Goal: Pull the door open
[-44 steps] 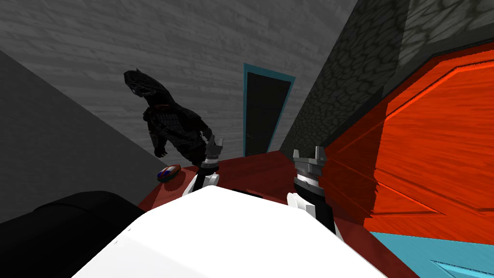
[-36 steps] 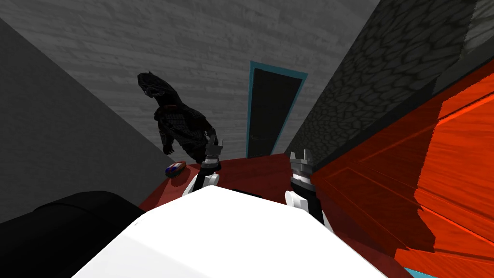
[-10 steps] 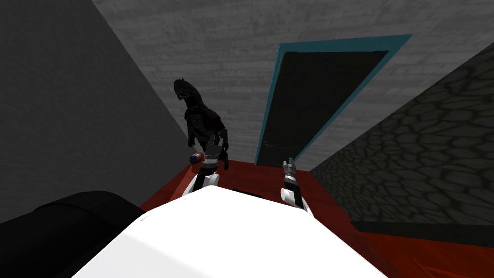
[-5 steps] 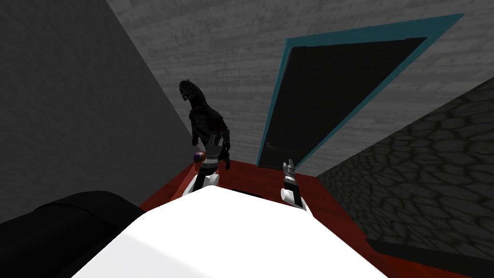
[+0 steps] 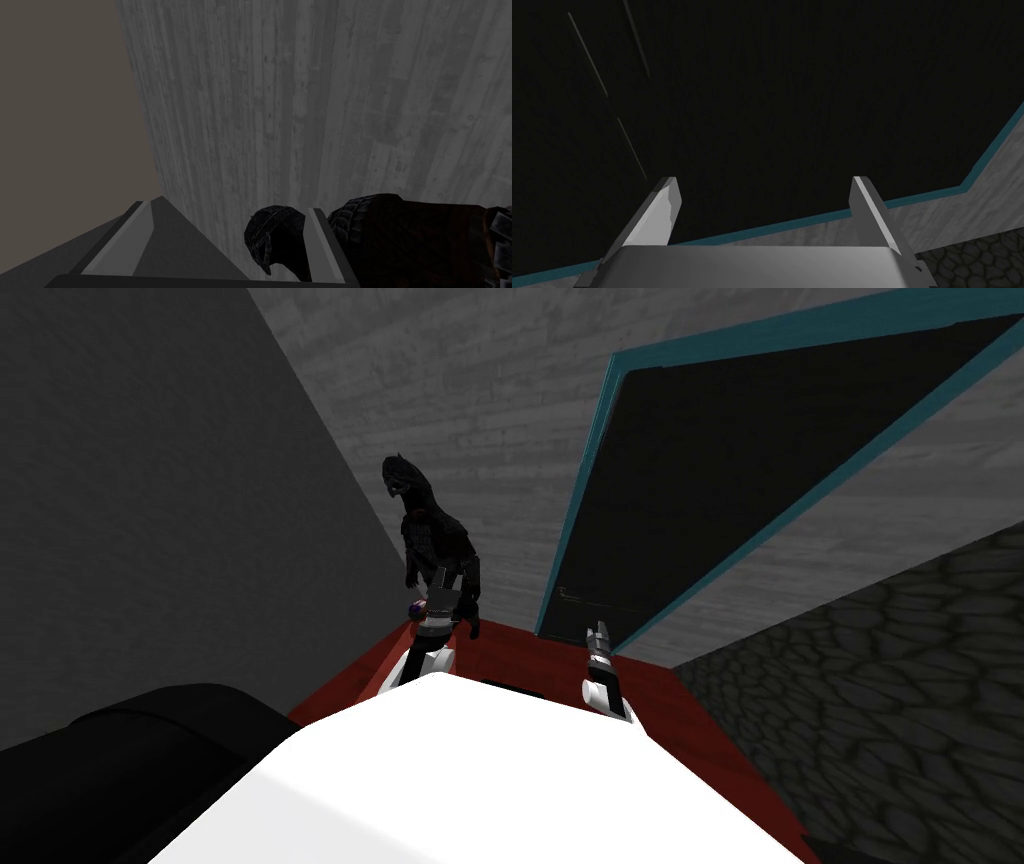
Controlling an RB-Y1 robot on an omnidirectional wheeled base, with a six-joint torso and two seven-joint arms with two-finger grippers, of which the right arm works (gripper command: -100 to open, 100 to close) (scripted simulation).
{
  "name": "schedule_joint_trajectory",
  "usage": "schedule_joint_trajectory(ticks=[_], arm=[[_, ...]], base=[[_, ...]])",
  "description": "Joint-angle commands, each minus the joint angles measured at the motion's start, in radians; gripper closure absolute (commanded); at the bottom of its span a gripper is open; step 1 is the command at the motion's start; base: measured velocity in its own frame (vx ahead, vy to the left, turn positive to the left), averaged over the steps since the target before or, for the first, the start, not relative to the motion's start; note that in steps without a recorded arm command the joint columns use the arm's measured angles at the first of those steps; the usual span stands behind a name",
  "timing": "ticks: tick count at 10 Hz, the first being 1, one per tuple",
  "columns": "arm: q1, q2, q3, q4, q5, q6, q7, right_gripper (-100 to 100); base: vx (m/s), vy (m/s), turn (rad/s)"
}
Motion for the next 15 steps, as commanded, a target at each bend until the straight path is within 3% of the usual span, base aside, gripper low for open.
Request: schedule_joint_trajectory(ticks=[1,5,6,9,12,15], arm=[[-0.025,-0.005,-0.009,0.05,-0.004,-0.011,0.001,-100],[-0.057,-0.014,-0.019,0.144,-0.008,-0.03,0.0,-100],[-0.057,-0.014,-0.019,0.149,-0.008,-0.03,0.0,-100],[-0.103,-0.025,-0.035,0.256,-0.014,-0.056,-0.001,-100],[-0.117,-0.028,-0.039,0.306,-0.016,-0.064,-0.001,-100],[-0.157,-0.038,-0.053,0.407,-0.022,-0.087,-0.002,-100]], base=[[0.076,-0.028,0.197],[0.048,-0.026,0.089],[0.04,-0.017,0.054],[0.068,-0.022,0.152],[0.049,-0.037,0.071],[0.059,-0.036,0.136]])
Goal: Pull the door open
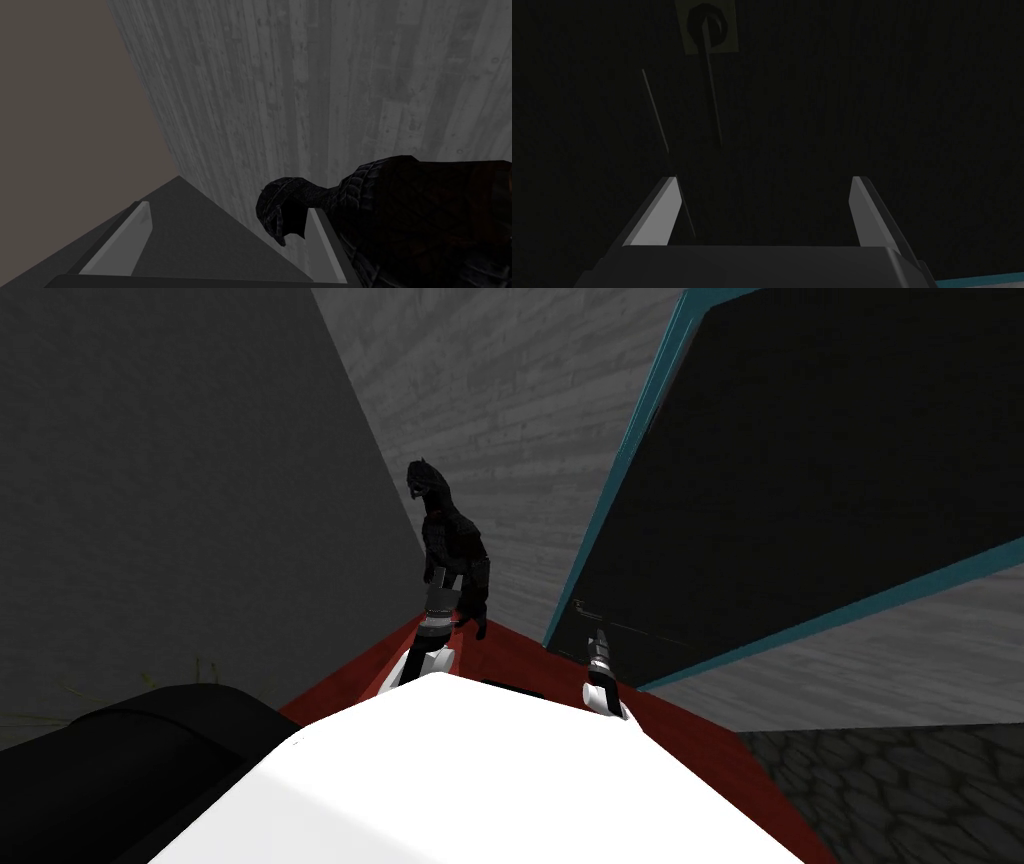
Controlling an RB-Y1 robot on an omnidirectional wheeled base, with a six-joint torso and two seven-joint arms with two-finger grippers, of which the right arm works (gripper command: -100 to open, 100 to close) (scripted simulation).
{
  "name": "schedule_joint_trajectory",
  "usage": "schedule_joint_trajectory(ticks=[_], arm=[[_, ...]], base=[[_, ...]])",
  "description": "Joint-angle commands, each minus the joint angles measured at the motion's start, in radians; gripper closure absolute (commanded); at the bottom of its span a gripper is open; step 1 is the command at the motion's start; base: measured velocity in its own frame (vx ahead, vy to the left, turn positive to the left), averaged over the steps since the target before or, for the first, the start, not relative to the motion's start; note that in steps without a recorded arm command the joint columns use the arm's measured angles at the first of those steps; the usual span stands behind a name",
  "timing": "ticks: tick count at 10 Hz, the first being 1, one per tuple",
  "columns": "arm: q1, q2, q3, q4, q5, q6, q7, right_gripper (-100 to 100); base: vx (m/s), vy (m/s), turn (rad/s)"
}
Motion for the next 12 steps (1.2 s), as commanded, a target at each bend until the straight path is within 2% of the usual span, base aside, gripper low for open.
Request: schedule_joint_trajectory(ticks=[1,7,12], arm=[[-0.008,-0.003,-0.002,0.03,-0.001,-0.01,-0.002,-100],[-0.071,-0.018,-0.023,0.195,-0.01,-0.046,-0.003,-100],[-0.102,-0.025,-0.034,0.277,-0.014,-0.064,-0.004,-100]], base=[[0.049,-0.035,0.044],[0.06,-0.036,0.111],[0.036,-0.035,0.074]])
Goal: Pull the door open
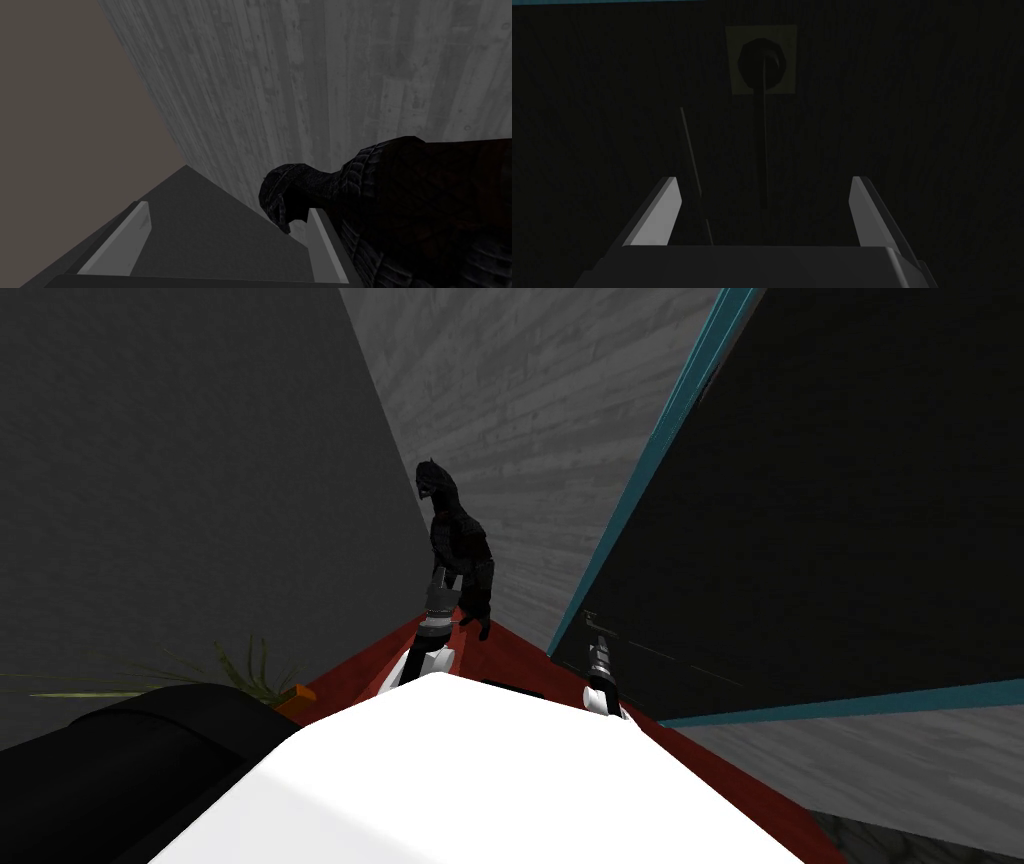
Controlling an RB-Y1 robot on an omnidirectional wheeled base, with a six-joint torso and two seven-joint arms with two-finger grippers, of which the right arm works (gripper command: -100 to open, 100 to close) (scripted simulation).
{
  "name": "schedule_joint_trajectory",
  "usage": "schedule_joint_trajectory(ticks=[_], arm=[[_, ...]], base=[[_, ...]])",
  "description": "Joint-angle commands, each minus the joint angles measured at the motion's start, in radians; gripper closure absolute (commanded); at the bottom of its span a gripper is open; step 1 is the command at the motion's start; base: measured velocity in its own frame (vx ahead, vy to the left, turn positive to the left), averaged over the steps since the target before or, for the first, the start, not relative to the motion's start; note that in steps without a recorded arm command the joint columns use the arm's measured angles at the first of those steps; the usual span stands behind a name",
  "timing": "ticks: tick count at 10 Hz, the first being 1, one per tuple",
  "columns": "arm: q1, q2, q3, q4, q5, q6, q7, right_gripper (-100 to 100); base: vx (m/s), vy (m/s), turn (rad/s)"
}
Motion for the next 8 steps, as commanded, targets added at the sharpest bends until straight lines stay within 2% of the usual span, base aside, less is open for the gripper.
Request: schedule_joint_trajectory(ticks=[1,5,8], arm=[[0.0,0.0,0.0,0.0,0.0,0.0,0.0,-100],[0.016,-0.017,-0.011,0.005,-0.009,-0.009,-0.014,-100],[0.03,-0.031,-0.019,0.008,-0.016,-0.016,-0.026,-100]], base=[[0.012,-0.012,0.012],[0.139,-0.039,0.063],[0.184,-0.077,0.064]])
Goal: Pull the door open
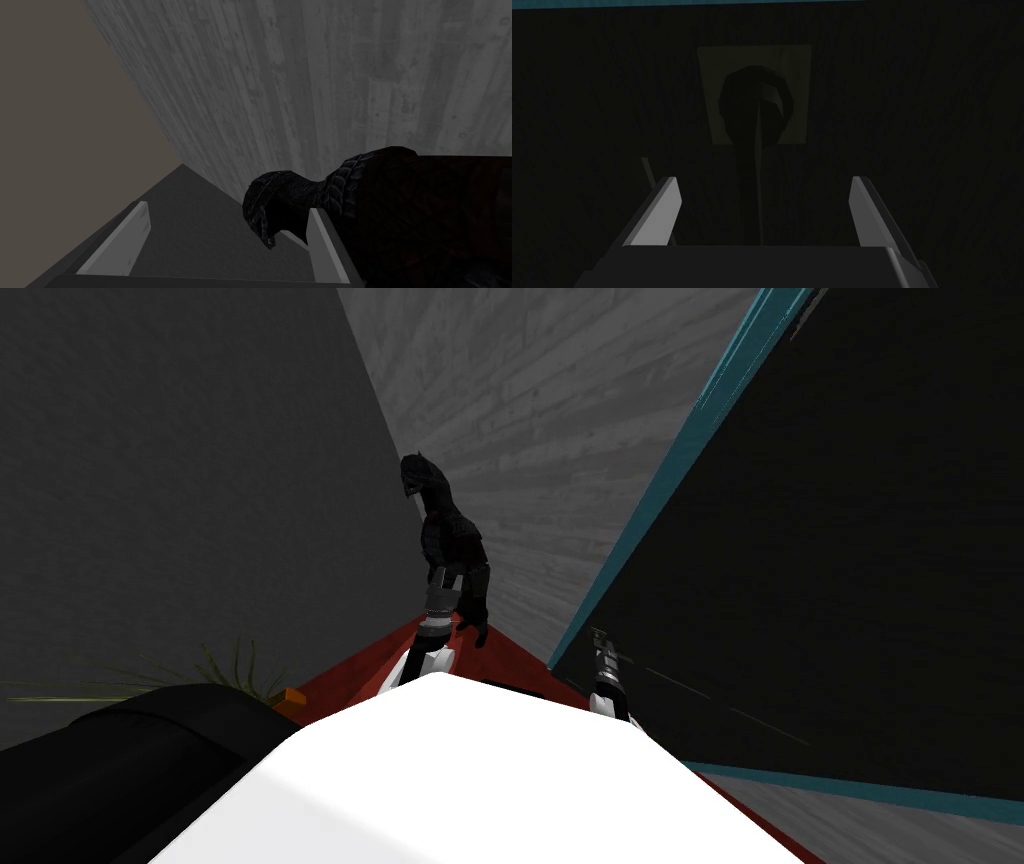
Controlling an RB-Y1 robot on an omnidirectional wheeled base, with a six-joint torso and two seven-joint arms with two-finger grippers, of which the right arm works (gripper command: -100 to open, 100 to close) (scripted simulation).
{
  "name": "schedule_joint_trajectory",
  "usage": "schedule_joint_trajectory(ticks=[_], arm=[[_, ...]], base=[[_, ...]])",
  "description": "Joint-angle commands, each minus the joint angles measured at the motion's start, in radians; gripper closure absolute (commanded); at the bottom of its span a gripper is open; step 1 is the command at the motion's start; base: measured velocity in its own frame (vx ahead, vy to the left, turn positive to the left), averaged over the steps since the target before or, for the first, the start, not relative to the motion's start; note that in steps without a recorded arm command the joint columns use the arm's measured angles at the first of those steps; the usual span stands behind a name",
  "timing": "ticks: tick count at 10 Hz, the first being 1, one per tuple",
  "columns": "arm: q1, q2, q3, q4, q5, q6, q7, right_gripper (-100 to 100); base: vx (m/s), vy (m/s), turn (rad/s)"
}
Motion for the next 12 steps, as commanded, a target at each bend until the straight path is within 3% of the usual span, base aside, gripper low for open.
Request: schedule_joint_trajectory(ticks=[1,2,7,12], arm=[[0.0,0.0,0.0,0.0,0.0,0.0,0.0,-100],[0.0,0.0,0.0,0.0,0.0,0.0,0.0,100],[0.0,0.0,0.0,0.0,0.0,0.0,0.0,100],[0.01,0.003,0.046,-0.025,0.022,0.01,-0.018,100]], base=[[0.087,-0.04,0.016],[-0.011,0.005,-0.01],[-0.017,0.007,-0.002],[-0.186,-0.033,0.096]])
